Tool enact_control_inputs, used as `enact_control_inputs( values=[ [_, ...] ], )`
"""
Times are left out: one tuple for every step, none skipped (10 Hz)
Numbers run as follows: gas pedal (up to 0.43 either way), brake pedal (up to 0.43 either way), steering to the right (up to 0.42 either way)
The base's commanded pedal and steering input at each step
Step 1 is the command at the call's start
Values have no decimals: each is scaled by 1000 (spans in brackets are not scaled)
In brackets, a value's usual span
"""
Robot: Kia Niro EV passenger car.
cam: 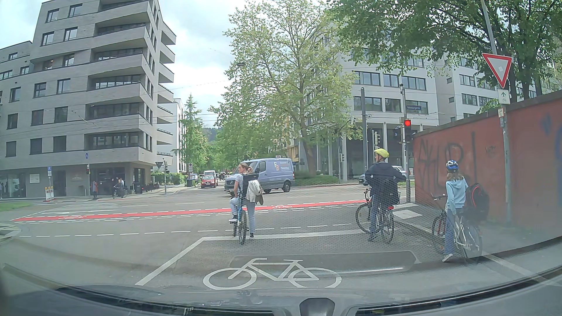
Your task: Follow the waypoints while adhering to traffic rules and regulations
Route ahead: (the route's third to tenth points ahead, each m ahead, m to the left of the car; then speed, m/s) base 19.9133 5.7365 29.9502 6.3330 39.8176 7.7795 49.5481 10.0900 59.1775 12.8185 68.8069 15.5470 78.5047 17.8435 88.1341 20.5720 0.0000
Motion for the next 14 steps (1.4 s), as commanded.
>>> enact_control_inputs(
  values=[
    [0,262,-1],
    [0,262,-3],
    [0,262,-3],
    [0,262,-3],
    [0,262,-3],
    [0,262,-3],
    [0,268,-3],
    [0,262,-3],
    [0,262,-4],
    [0,262,-10],
    [0,262,-11],
    [0,262,-12],
    [0,262,-12],
    [0,262,-12]
  ],
)
